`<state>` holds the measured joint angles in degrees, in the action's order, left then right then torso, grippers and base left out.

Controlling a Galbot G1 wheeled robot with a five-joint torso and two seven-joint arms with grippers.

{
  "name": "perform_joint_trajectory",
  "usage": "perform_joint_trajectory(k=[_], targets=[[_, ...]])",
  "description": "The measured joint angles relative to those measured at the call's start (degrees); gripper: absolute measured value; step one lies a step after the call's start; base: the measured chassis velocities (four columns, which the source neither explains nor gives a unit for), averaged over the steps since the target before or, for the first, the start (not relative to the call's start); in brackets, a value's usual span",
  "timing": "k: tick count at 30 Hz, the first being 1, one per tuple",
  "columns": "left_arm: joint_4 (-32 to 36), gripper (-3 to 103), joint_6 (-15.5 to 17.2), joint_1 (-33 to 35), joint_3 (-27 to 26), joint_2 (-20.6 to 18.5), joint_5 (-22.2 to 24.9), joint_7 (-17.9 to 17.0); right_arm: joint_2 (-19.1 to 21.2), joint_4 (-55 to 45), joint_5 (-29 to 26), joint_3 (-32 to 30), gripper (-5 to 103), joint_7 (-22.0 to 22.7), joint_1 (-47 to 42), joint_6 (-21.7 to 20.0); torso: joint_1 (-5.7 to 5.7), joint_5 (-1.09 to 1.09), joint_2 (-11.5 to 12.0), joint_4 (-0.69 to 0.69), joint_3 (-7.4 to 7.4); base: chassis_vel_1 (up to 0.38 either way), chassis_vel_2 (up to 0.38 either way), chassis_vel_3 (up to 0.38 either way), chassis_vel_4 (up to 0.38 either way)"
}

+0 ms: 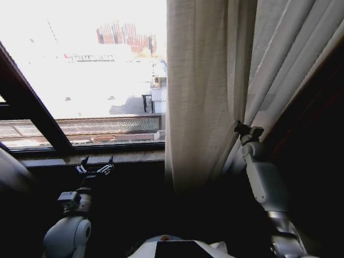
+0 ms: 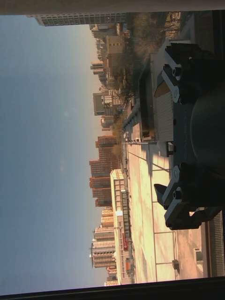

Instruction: Open the curtains by pulling them apart, changing their state from closed to fully open.

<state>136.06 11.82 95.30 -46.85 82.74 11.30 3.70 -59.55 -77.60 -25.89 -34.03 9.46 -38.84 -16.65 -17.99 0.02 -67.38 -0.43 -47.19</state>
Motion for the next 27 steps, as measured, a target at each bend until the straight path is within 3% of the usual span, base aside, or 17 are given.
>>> perform_joint_trajectory(k=[6, 7, 9, 10, 16, 18, 19, 23, 24, 27], targets=[[-0.22, 100, -0.61, 0.42, -0.37, 0.42, 0.30, -0.01, -0.32, 7.25, 6.05, -0.71, -2, 1.44, 3.82, 0.59, 0.00, 0.00, 0.00, 0.00, 0.00, 0.000, 0.000, 0.000, 0.000], [-0.27, 100, -0.73, 0.49, -0.47, 0.53, 0.35, -0.01, -0.42, 7.62, 7.12, -0.64, 3, 1.69, 3.94, 0.57, 0.00, 0.02, 0.00, -0.02, 0.00, 0.000, 0.000, 0.000, 0.000], [-0.28, 100, -0.77, 0.50, -0.51, 0.56, 0.37, -0.01, -0.51, 7.55, 7.45, -0.55, 3, 1.72, 3.88, 0.56, 0.00, 0.02, 0.00, -0.02, 0.00, 0.000, 0.000, 0.000, 0.000], [-0.28, 100, -0.85, 0.52, -0.62, 0.63, 0.43, -0.02, -0.78, 6.35, 7.69, -0.21, 14, 1.75, 3.25, 0.47, 0.00, 0.01, 0.00, -0.02, 0.00, 0.000, 0.000, 0.000, 0.000], [-0.27, 100, -0.87, 0.43, -0.60, 0.75, 0.46, -0.07, -2.19, -4.81, 6.57, 2.24, 30, -0.39, -4.50, -1.34, 0.00, -0.01, 0.00, 0.00, 0.00, 0.000, 0.000, 0.000, 0.000], [-0.26, 100, -0.77, 0.17, -0.33, 1.02, 0.26, -0.06, -3.45, -11.49, 5.42, 3.93, 41, -0.88, -9.61, -2.04, 0.01, -0.02, 0.00, -0.01, 0.01, 0.000, 0.000, 0.000, 0.000], [-0.26, 100, -0.77, 0.17, -0.33, 1.02, 0.26, -0.06, -3.45, -11.49, 5.42, 3.93, 41, -0.88, -9.61, -2.04, 0.01, -0.02, 0.00, -0.01, 0.01, 0.000, 0.000, 0.000, 0.000], [-0.25, 100, -0.59, 0.02, 0.07, 1.26, -0.09, -0.06, -5.90, -21.37, 5.20, 6.38, 62, -0.95, -17.39, -2.34, 0.00, -0.02, 0.00, -0.01, 0.00, 0.000, 0.000, 0.000, 0.000], [-0.25, 100, -0.59, 0.02, 0.07, 1.26, -0.09, -0.06, -5.90, -21.37, 5.20, 6.38, 62, -0.95, -17.39, -2.34, 0.00, -0.02, 0.00, -0.01, 0.00, 0.000, 0.000, 0.000, 0.000], [-0.16, 100, -0.56, 0.07, 0.41, 1.43, -0.28, -0.01, -8.44, -29.40, 7.55, 7.83, 84, -0.50, -24.95, -2.09, 0.02, -0.02, 0.00, -0.01, 0.01, 0.000, 0.000, 0.000, 0.000]])
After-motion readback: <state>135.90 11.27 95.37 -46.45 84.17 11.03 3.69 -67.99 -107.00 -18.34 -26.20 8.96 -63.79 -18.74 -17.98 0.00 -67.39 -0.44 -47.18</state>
